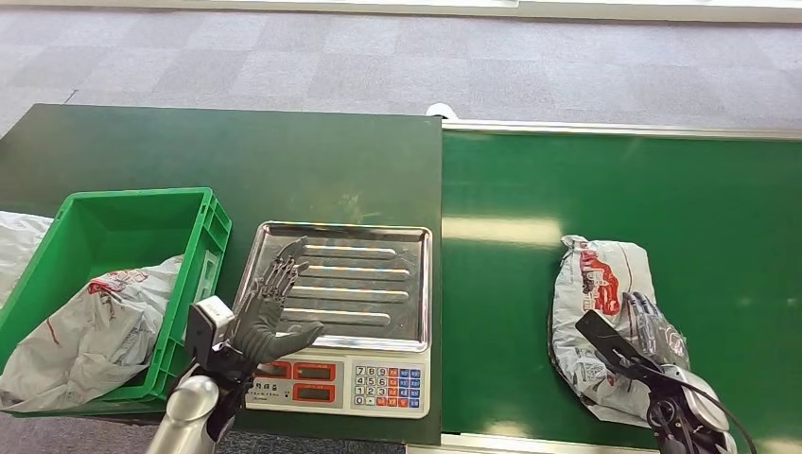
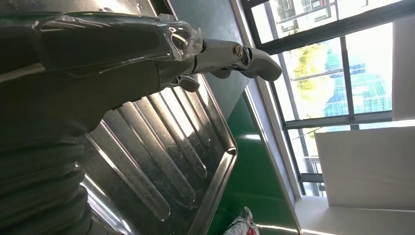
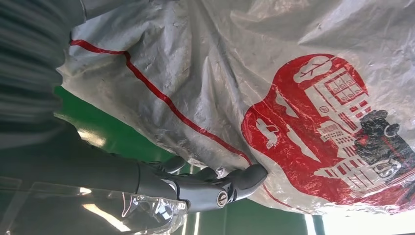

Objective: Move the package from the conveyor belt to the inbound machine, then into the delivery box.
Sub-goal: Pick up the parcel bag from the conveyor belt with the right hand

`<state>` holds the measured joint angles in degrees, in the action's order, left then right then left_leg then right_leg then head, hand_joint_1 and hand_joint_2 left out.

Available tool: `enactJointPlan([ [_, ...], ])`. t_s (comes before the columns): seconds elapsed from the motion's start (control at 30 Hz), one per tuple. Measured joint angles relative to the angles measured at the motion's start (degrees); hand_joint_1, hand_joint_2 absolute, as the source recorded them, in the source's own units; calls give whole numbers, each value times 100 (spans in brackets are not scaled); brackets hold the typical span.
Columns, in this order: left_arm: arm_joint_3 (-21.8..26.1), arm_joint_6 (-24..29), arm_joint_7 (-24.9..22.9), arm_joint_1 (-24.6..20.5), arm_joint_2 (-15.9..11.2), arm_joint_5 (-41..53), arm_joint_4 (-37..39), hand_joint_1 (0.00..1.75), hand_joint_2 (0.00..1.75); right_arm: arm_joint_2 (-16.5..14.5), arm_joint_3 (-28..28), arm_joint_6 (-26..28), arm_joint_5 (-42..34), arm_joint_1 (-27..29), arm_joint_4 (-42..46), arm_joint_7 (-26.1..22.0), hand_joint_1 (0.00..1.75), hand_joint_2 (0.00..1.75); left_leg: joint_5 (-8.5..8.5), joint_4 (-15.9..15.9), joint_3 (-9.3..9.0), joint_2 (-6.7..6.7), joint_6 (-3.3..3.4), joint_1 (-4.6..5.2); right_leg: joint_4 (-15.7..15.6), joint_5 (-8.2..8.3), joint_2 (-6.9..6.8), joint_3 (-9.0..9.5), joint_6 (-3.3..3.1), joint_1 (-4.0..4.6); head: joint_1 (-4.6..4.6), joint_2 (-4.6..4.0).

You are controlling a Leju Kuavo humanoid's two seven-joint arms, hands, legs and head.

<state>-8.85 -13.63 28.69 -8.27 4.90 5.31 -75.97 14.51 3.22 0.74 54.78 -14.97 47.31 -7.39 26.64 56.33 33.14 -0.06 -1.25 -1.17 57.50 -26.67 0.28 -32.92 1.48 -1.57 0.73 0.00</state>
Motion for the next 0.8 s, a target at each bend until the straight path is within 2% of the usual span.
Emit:
enactJointPlan([
  [0.2, 36, 25, -25, 51, 3, 33, -59, 0, 175, 39, -138, -436, -154, -115, -79, -8, 0, 175, 0, 0, 0, 0, 0, 0, 0, 0, 1, 0, 0, 0, 0, 0],
  [0.3, 45, 46, -37, 58, 13, 38, -67, 0, 175, 99, -309, -687, -182, -200, -169, 25, 14, 175, 0, 0, -2, 0, 0, 0, 0, 0, 1, 1, 0, 0, -1, 0],
  [0.33, 48, 62, -41, 62, 16, 38, -72, 0, 175, 124, -385, -692, -163, -228, -204, 21, 58, 175, 0, 0, -2, 0, 0, 0, 0, 0, 1, 2, 0, 0, -1, 0],
  [0.43, 74, 108, -55, 118, 21, 39, -141, 0, 175, 166, -635, -438, 8, -289, -282, -37, 175, 175, 0, 0, -4, 4, 0, 0, 0, 0, 4, 4, 0, 1, 0, 0],
  [0.57, 133, 116, -58, 262, 21, 38, -311, 0, 175, 154, -931, 90, 267, -354, -332, -62, 175, 175, 0, 0, -4, 4, 0, 0, 0, 0, 3, 4, 0, 1, 0, 0],
  [0.8, 187, 122, -66, 356, 20, 39, -437, 0, 175, 127, -1154, 172, 318, -472, -386, -55, 175, 175, 0, 0, -3, 2, 0, 0, 0, 0, 1, 3, 0, 0, -1, 0],
])
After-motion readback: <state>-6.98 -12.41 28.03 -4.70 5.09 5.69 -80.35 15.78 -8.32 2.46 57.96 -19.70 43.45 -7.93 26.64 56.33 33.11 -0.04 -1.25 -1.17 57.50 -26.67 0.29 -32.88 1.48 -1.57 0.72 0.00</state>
